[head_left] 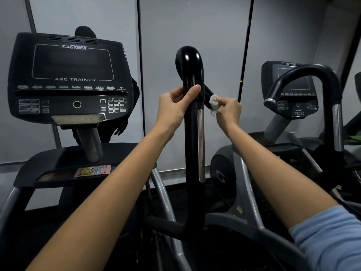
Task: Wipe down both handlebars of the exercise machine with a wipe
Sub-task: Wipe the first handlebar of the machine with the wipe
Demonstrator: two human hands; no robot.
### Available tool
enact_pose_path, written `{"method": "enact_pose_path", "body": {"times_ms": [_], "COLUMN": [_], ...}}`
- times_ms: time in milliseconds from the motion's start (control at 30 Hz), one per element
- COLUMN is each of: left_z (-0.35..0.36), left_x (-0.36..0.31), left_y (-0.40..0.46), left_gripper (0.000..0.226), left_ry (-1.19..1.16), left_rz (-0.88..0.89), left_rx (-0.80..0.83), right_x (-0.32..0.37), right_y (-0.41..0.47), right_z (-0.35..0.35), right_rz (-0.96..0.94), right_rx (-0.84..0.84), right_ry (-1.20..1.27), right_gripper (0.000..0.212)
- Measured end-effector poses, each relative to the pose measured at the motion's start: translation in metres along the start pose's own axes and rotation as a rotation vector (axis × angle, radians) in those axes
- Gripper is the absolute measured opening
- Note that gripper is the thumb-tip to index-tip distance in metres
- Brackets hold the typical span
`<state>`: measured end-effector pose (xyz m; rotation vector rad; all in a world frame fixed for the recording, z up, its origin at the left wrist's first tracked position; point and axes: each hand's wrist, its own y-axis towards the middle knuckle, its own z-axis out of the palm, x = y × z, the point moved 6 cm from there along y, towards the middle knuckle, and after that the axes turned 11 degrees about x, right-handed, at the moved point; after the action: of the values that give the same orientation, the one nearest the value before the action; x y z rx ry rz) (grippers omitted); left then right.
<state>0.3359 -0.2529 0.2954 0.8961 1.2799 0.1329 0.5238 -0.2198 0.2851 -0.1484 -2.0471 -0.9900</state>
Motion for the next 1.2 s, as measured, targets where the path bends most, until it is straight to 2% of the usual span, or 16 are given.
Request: {"method": "enact_pose_path", "body": {"times_ms": [100,167,233,300,400,500,567,667,767,833,967,1133,1200], "left_z": [0.000,0.000,-0.001,-0.001,-0.001,-0.001,0.000,0.000,0.000,-0.001,-0.004,-0.005,-0.005], "left_x": [0.000,0.001,0.001,0.001,0.001,0.001,0.000,0.000,0.000,0.000,0.001,0.002,0.002], "left_y": [0.000,0.000,0.001,0.001,0.001,0.000,0.000,-0.001,-0.001,-0.001,0.001,0.001,0.001], "left_gripper": [0.018,0.022,0.023,0.024,0.027,0.022,0.022,0.022,0.022,0.026,0.031,0.031,0.028], "left_ry": [-0.005,0.005,0.014,0.015,0.032,0.033,0.032,0.043,0.031,0.039,0.053,0.047,0.042], "left_rz": [-0.001,-0.003,0.000,0.001,-0.003,-0.004,-0.011,-0.019,-0.036,-0.059,-0.109,-0.101,-0.088], "left_rx": [0.001,0.004,0.007,0.006,0.006,0.010,0.009,0.005,0.004,0.001,0.040,0.069,0.081], "right_x": [0.005,0.027,0.058,0.073,0.050,0.023,0.010,0.006,0.025,0.047,0.080,0.067,0.071], "right_y": [0.006,0.014,0.019,0.024,0.026,0.012,0.004,0.000,0.016,0.031,0.052,0.062,0.063], "right_z": [-0.016,-0.023,-0.020,-0.002,0.021,0.021,0.012,-0.005,-0.035,-0.042,-0.028,0.013,0.017], "right_rz": [-0.006,-0.116,-0.312,-0.462,-0.502,-0.576,-0.561,-0.507,-0.285,-0.188,-0.146,-0.008,0.018], "right_rx": [-0.082,-0.110,-0.063,0.037,0.141,0.111,0.109,0.108,-0.066,-0.100,-0.025,0.138,0.148], "right_ry": [-0.051,-0.107,-0.199,-0.424,-0.582,-0.675,-0.721,-0.676,-0.292,-0.058,-0.022,-0.045,-0.033], "right_gripper": [0.027,0.031,0.032,0.024,0.020,0.050,0.055,0.048,0.039,0.037,0.035,0.026,0.036]}}
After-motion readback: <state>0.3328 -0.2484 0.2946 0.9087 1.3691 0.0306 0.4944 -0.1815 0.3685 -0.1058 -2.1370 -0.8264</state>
